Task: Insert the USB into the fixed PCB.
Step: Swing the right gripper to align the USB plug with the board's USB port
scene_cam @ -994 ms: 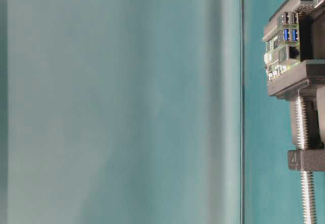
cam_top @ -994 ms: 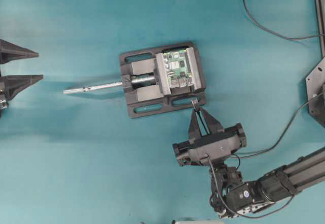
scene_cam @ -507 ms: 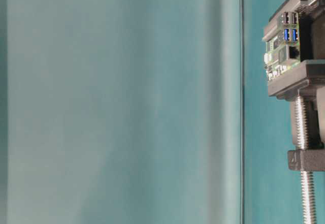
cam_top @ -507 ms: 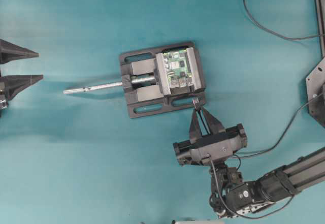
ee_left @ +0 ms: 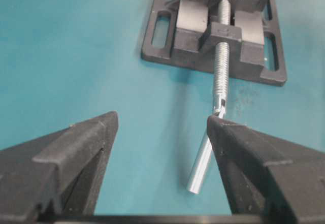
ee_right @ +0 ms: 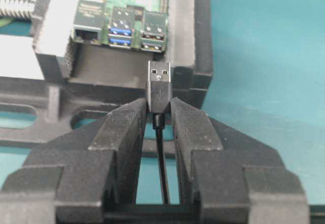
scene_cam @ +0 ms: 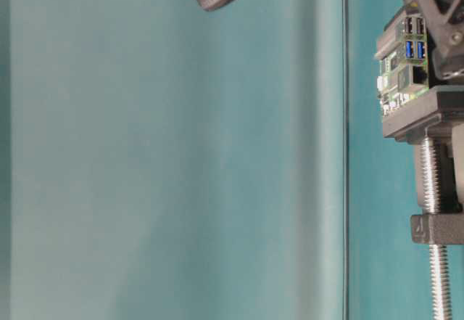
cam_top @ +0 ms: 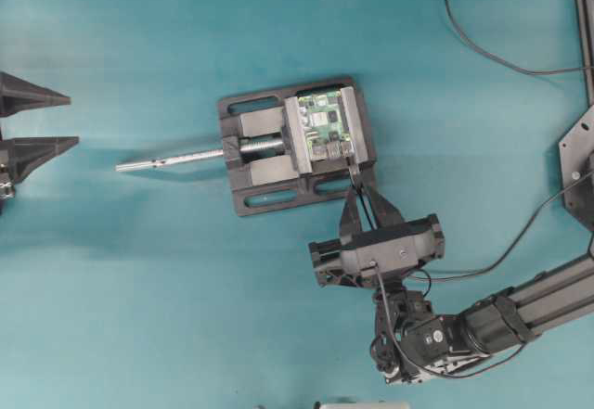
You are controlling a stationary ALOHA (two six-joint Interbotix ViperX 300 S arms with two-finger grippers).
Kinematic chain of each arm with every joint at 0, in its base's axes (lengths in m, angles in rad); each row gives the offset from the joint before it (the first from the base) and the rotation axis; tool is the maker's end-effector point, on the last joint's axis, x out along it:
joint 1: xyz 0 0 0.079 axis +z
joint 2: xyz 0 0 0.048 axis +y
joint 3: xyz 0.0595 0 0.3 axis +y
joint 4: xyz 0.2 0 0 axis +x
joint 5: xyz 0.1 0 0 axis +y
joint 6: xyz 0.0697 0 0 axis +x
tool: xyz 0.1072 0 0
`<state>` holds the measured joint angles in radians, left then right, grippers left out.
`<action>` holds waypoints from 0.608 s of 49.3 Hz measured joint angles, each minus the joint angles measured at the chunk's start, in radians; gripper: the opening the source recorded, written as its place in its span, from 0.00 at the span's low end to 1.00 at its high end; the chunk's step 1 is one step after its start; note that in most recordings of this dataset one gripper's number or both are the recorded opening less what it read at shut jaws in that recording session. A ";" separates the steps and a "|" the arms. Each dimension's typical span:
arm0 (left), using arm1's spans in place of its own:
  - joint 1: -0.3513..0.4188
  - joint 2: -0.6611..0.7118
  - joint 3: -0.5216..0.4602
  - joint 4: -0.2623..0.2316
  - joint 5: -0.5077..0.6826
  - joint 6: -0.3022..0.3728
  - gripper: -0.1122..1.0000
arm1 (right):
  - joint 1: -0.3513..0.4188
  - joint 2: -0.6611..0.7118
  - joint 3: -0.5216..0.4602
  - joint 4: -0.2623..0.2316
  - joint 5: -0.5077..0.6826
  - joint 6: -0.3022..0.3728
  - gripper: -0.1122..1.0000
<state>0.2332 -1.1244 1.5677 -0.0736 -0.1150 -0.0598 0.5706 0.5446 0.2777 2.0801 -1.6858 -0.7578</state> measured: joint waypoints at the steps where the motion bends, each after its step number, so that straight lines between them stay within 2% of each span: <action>1: 0.000 0.000 -0.002 0.000 0.000 0.000 0.87 | 0.000 0.000 0.000 0.000 0.000 -0.002 0.28; 30: 0.000 0.000 0.000 0.000 0.000 0.000 0.87 | -0.031 -0.020 -0.008 0.000 0.002 -0.031 0.28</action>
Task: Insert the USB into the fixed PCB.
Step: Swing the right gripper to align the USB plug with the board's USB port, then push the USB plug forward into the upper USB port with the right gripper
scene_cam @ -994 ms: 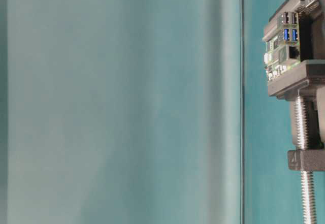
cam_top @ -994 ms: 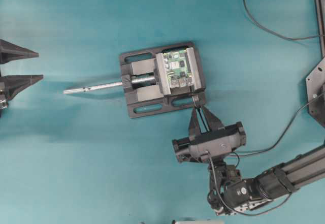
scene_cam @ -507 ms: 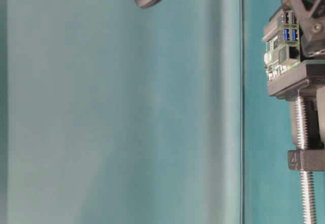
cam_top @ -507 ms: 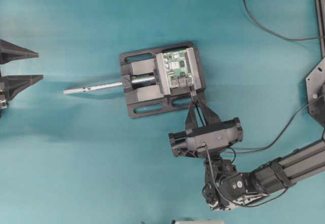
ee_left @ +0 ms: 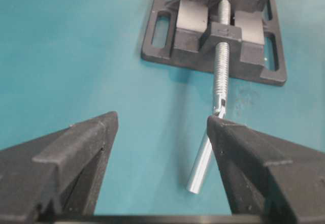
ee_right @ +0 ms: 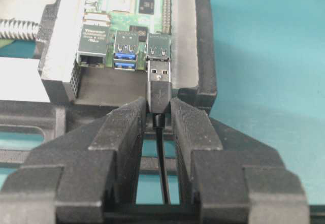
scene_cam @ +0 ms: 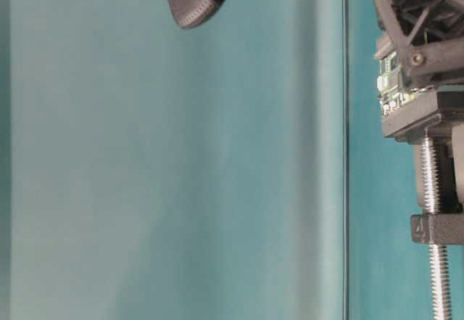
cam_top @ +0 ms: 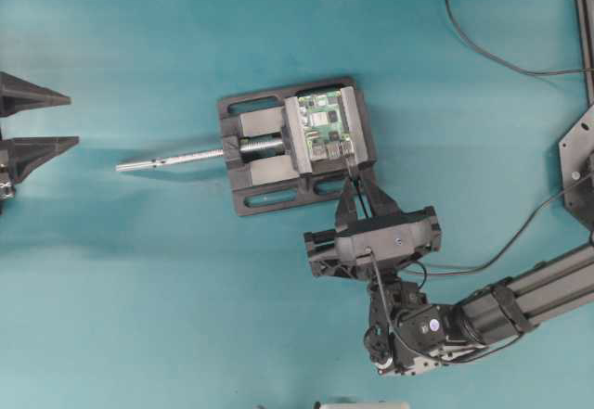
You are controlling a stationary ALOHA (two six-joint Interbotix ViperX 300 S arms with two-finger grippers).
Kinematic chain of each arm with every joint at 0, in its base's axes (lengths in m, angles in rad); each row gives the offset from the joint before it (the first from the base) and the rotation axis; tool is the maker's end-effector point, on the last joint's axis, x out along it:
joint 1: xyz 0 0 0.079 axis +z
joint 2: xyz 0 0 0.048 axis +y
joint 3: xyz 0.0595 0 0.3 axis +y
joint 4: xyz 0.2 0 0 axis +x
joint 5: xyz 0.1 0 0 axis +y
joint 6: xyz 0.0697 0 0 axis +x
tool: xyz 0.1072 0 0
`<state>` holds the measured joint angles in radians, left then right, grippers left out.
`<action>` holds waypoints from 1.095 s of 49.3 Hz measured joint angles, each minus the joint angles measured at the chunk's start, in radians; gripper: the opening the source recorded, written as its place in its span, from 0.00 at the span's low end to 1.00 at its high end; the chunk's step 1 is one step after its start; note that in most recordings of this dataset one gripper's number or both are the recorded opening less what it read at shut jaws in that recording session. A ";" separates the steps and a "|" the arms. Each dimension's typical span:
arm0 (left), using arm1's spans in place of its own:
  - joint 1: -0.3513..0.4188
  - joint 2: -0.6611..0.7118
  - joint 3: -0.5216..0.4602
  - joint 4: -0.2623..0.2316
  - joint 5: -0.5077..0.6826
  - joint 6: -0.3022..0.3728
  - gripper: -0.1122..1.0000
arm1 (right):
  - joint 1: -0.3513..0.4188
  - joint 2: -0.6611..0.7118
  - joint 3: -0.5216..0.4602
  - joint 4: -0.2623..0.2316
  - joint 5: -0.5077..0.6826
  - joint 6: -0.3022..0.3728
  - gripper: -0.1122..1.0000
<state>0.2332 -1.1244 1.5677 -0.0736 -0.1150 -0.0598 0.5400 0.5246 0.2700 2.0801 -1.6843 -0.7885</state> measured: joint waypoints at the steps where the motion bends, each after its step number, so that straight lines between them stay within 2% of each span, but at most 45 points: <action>1: -0.002 0.000 0.000 0.000 0.002 0.000 0.87 | 0.000 0.002 0.000 -0.002 0.000 0.000 0.29; 54: 0.000 0.000 0.000 0.000 0.002 0.000 0.87 | -0.011 -0.005 0.015 -0.002 0.015 -0.015 0.28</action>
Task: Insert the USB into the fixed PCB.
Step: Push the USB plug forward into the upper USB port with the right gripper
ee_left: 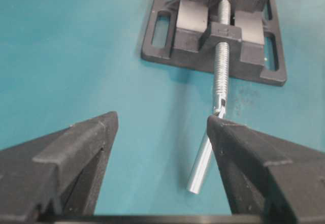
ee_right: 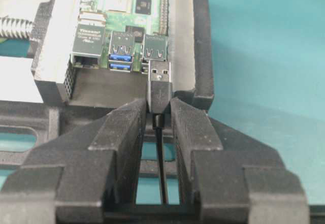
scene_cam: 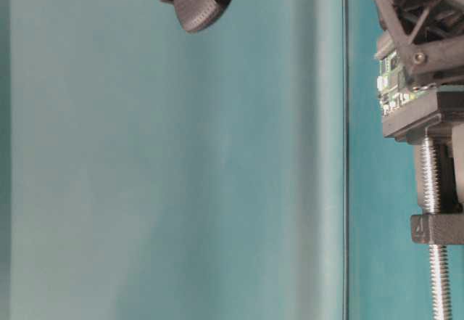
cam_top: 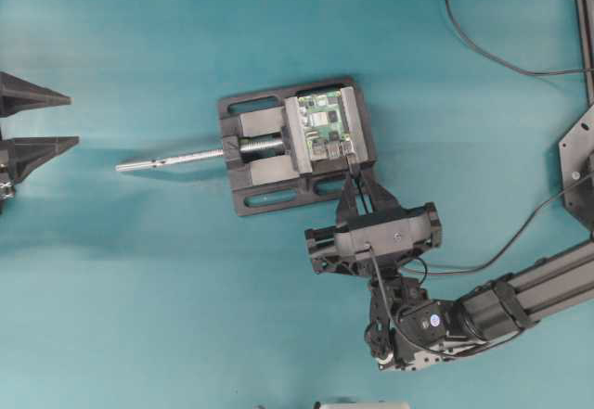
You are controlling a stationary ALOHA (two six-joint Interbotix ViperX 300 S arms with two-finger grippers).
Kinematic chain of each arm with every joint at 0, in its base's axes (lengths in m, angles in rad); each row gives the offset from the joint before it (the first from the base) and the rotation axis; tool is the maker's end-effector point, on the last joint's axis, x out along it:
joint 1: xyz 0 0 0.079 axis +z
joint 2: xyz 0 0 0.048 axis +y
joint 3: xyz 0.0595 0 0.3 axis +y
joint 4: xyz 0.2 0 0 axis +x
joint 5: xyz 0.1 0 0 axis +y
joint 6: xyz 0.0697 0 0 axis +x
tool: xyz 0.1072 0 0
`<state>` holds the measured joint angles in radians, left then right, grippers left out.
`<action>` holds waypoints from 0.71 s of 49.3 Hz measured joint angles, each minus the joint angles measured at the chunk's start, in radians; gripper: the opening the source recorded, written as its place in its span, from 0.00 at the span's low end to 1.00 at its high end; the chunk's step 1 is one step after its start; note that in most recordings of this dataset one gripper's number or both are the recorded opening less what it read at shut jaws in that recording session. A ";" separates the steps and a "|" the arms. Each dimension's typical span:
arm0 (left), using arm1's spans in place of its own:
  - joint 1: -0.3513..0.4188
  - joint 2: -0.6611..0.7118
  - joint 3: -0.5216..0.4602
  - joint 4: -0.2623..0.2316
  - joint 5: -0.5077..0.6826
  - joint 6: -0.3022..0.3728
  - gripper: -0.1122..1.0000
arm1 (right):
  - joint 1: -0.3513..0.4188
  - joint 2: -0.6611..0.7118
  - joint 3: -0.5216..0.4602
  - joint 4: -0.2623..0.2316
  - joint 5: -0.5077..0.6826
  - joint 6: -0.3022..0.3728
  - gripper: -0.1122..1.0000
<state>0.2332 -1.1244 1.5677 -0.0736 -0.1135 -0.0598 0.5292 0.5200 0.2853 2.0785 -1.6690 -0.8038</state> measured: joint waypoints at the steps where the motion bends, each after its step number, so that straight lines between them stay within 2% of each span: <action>1: 0.000 0.000 -0.002 0.000 -0.002 0.000 0.87 | 0.000 -0.002 0.000 0.000 0.002 0.000 0.28; 7: 0.000 0.000 0.000 0.000 -0.002 0.000 0.87 | -0.002 0.000 0.002 0.000 0.008 0.000 0.28; 16: 0.000 0.000 -0.002 0.000 -0.002 0.000 0.87 | -0.002 0.000 0.006 -0.035 0.012 -0.005 0.28; 35: 0.000 0.000 0.000 0.000 0.000 0.000 0.87 | -0.003 -0.002 0.009 -0.035 0.026 -0.015 0.28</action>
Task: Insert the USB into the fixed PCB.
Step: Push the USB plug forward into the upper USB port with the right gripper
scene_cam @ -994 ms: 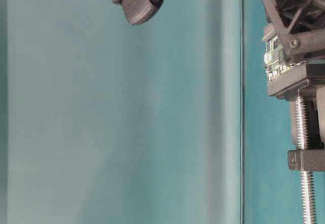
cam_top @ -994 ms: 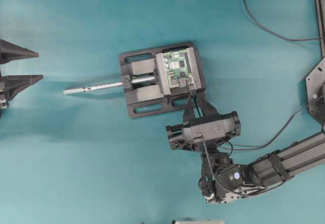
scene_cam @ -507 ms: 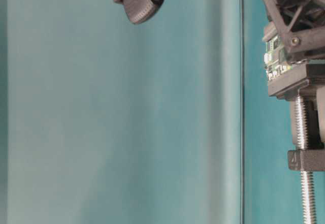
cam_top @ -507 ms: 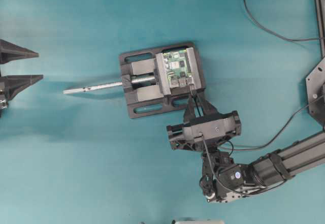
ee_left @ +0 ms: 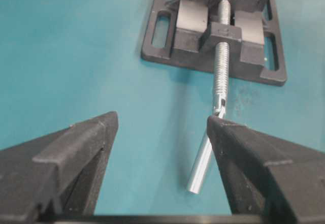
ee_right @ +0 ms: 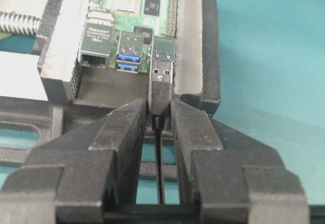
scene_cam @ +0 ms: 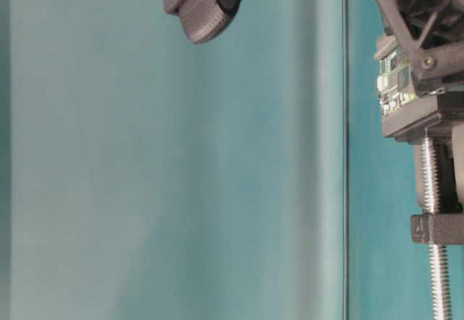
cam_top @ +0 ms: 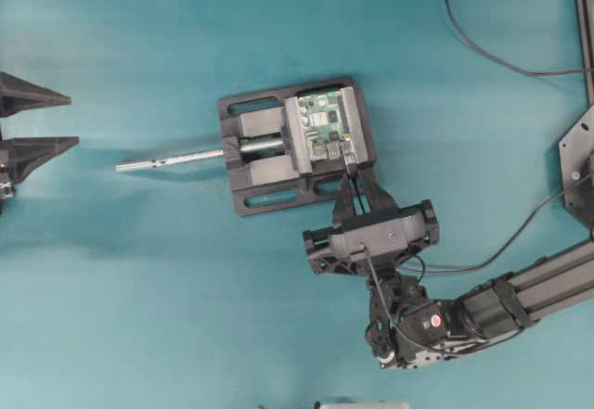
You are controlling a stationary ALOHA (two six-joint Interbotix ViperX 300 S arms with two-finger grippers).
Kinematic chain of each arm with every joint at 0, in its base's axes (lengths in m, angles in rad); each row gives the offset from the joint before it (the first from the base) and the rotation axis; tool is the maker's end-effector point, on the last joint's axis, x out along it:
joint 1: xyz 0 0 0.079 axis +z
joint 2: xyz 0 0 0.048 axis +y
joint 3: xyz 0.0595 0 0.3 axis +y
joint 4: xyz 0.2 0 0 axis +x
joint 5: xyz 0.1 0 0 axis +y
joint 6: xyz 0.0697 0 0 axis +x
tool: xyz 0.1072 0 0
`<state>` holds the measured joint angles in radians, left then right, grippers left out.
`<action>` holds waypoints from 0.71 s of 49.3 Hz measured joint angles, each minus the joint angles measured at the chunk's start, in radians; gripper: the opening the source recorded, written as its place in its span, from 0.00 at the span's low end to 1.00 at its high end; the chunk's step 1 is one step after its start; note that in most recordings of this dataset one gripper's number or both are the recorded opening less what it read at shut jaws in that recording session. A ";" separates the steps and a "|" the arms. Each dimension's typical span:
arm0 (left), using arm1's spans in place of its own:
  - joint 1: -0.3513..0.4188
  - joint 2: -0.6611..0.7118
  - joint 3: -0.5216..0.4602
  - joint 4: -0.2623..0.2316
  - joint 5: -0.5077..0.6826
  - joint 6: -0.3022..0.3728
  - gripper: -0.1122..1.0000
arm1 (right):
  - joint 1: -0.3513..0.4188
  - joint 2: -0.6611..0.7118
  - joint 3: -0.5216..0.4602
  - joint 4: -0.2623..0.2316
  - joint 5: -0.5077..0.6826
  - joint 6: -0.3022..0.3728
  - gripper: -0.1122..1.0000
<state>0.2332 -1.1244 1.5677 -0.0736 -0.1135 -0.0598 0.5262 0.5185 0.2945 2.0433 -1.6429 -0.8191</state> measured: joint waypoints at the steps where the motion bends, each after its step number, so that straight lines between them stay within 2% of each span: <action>1: 0.000 0.000 0.000 0.000 -0.002 0.000 0.87 | 0.000 0.000 0.000 0.000 0.000 0.002 0.28; 35: 0.000 0.000 0.000 0.000 0.000 0.000 0.87 | -0.014 -0.015 0.002 0.014 0.012 -0.008 0.28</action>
<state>0.2332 -1.1244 1.5677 -0.0736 -0.1135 -0.0598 0.5123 0.5031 0.2961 2.0571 -1.6306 -0.8268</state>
